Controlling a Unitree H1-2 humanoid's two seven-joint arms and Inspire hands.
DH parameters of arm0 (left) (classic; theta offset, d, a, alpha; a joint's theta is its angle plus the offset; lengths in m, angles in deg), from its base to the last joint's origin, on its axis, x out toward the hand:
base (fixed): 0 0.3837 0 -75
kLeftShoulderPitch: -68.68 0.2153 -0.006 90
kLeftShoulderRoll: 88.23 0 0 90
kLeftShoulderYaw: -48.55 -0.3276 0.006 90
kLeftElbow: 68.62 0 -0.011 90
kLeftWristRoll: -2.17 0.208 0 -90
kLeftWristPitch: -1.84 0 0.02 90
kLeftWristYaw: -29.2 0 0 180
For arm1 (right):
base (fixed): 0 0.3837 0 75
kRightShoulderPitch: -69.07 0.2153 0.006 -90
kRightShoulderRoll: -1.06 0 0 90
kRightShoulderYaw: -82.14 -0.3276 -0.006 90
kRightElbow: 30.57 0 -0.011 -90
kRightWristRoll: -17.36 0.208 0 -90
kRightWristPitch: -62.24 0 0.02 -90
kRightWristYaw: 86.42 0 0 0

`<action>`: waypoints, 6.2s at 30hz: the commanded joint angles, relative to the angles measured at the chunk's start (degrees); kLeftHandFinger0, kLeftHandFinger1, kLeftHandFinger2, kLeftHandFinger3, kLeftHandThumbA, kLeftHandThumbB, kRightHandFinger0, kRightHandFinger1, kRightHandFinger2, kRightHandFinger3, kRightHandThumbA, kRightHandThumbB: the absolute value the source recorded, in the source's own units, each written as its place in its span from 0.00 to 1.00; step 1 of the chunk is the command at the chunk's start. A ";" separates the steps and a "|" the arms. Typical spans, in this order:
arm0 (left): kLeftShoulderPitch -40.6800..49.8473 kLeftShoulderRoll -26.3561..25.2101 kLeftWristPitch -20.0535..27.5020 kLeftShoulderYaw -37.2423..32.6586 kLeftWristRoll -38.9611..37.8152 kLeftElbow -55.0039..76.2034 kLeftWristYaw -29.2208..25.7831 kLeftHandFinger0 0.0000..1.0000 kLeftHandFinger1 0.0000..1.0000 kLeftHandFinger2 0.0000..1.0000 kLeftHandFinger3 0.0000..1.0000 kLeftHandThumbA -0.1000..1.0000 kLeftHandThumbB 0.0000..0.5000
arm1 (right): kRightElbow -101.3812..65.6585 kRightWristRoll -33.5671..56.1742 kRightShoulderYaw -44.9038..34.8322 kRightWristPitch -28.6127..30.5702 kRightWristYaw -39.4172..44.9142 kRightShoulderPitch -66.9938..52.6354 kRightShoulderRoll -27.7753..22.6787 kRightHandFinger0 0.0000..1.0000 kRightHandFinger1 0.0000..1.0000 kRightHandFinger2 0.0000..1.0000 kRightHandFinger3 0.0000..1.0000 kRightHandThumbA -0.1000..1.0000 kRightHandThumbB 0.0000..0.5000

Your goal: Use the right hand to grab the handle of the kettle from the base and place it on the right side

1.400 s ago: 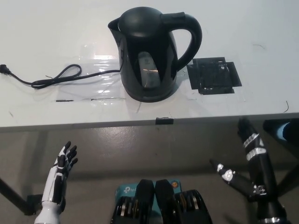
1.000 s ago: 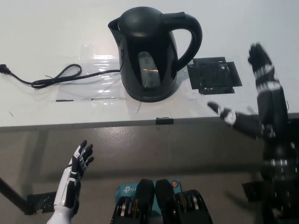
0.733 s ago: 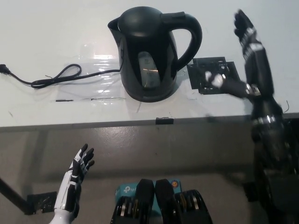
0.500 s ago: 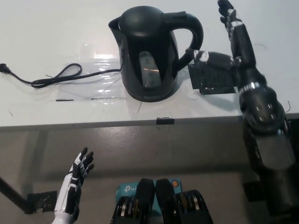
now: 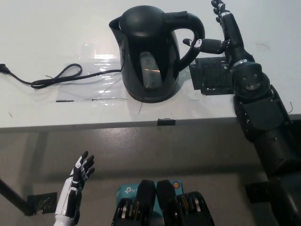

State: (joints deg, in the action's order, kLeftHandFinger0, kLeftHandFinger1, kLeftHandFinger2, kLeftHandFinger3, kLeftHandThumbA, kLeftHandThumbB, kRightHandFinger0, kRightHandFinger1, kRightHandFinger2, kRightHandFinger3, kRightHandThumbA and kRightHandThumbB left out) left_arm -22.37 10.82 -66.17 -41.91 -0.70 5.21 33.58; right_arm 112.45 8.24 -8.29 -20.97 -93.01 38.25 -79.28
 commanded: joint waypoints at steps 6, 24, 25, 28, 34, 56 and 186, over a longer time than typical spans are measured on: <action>-0.31 -0.17 2.17 0.07 -0.28 1.72 0.79 1.00 1.00 1.00 1.00 1.00 1.00 | 2.44 -0.51 1.27 6.78 -3.62 4.71 0.11 1.00 1.00 1.00 1.00 0.87 0.53; -0.23 -0.27 1.90 -0.06 0.24 1.62 0.68 1.00 1.00 1.00 1.00 1.00 1.00 | 17.98 -13.29 12.59 4.22 -25.11 13.10 1.63 0.00 0.10 0.46 0.44 0.00 0.41; -0.31 -0.17 1.71 -0.05 0.01 1.78 0.73 1.00 1.00 1.00 1.00 1.00 1.00 | 18.41 -13.66 13.37 4.97 -26.33 13.34 1.85 0.00 0.17 0.56 0.52 0.00 0.36; -0.60 -0.32 1.72 0.03 -0.07 1.76 0.79 1.00 1.00 1.00 1.00 1.00 1.00 | 19.53 -13.59 14.59 4.36 -27.14 14.50 2.73 0.00 0.13 0.49 0.60 0.00 0.38; -0.97 -0.48 1.24 -0.06 0.10 2.03 0.87 1.00 1.00 1.00 1.00 1.00 1.00 | 20.65 -12.64 15.59 5.65 -29.23 15.06 3.16 0.00 0.17 0.59 0.41 0.00 0.34; -1.78 -0.69 0.77 0.11 -0.05 1.54 0.98 1.00 1.00 1.00 1.00 1.00 1.00 | 16.22 -5.33 3.58 13.08 -34.18 19.92 3.32 0.00 0.00 0.48 0.46 0.00 0.18; 0.16 -2.33 2.97 -0.23 -2.57 0.15 3.91 1.00 1.00 1.00 1.00 1.00 1.00 | -44.49 6.01 10.76 20.14 0.21 -61.69 -4.72 1.00 1.00 1.00 1.00 1.00 0.68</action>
State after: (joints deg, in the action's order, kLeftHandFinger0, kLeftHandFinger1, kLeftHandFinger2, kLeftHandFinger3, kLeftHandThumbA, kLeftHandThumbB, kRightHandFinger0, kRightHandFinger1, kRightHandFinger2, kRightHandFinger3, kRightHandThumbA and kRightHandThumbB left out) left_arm -21.52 9.54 -64.20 -41.72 -3.15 3.11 35.74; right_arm 67.97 12.78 3.18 -3.25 -95.50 -23.23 -84.37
